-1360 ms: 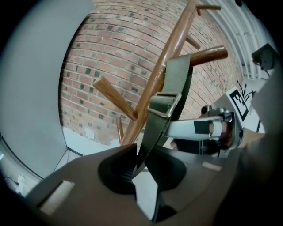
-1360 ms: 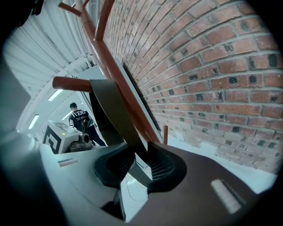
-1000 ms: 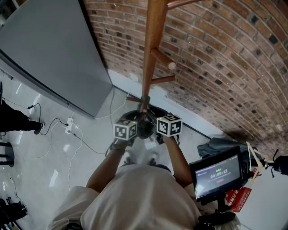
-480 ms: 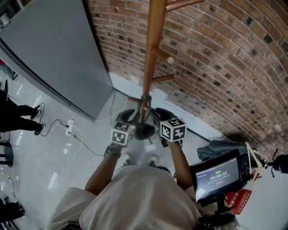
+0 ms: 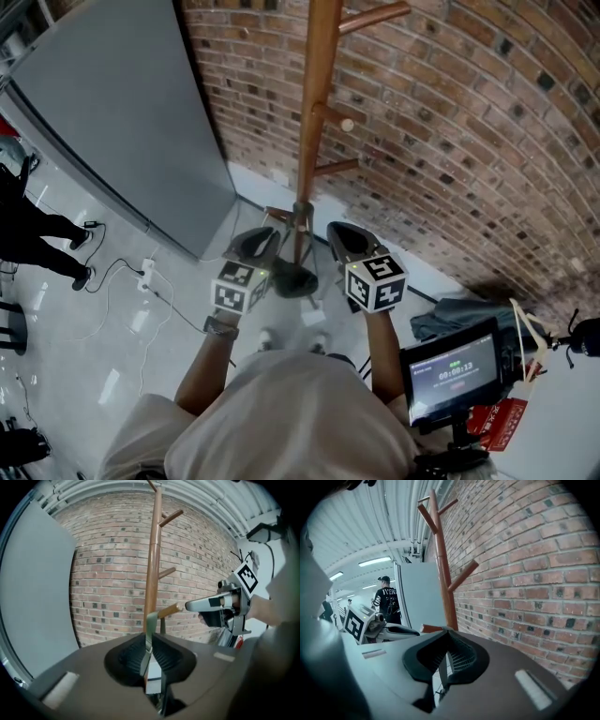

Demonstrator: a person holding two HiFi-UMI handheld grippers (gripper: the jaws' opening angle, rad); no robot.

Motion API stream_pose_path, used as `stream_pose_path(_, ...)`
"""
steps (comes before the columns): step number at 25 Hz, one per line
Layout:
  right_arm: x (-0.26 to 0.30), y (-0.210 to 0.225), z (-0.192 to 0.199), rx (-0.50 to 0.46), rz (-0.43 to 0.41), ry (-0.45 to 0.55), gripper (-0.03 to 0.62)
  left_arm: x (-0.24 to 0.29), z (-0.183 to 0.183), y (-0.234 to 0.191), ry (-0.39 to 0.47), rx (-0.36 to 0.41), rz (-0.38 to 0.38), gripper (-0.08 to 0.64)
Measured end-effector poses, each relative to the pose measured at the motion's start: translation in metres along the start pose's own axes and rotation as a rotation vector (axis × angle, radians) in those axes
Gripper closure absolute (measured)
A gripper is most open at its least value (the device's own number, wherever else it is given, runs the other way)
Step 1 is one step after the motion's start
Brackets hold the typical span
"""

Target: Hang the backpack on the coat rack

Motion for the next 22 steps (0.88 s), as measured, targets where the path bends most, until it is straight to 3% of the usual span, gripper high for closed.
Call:
stream_pose_path(6,-0.028,-0.012,-0.048,-0.086,0.016,0.116,0.591,-0.026,-0.050,0.006,0.101,0.070,-0.002,0.548)
stream_pose_path(11,-0.043,-0.024,-0.079,-0.162,-0.003,0.173,0.591,-0.045,-0.093,0.014,0.205,0.085,0.020,0.560)
stream_pose_path(22,-0.061,-0.044,-0.117,-0.224,-0.029,0.241,0.592,-0.071,-0.139,0.026,0.283,0.175,0.022,0.561)
Point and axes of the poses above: the fingertips, and each gripper's own axes: x forward along the fingers, y to its right, z out of its underside, the point moved 2 cm from there along -x, backward along the fingers, and after that the axes turned 3 degrees about -y, right-handed, at the moved point
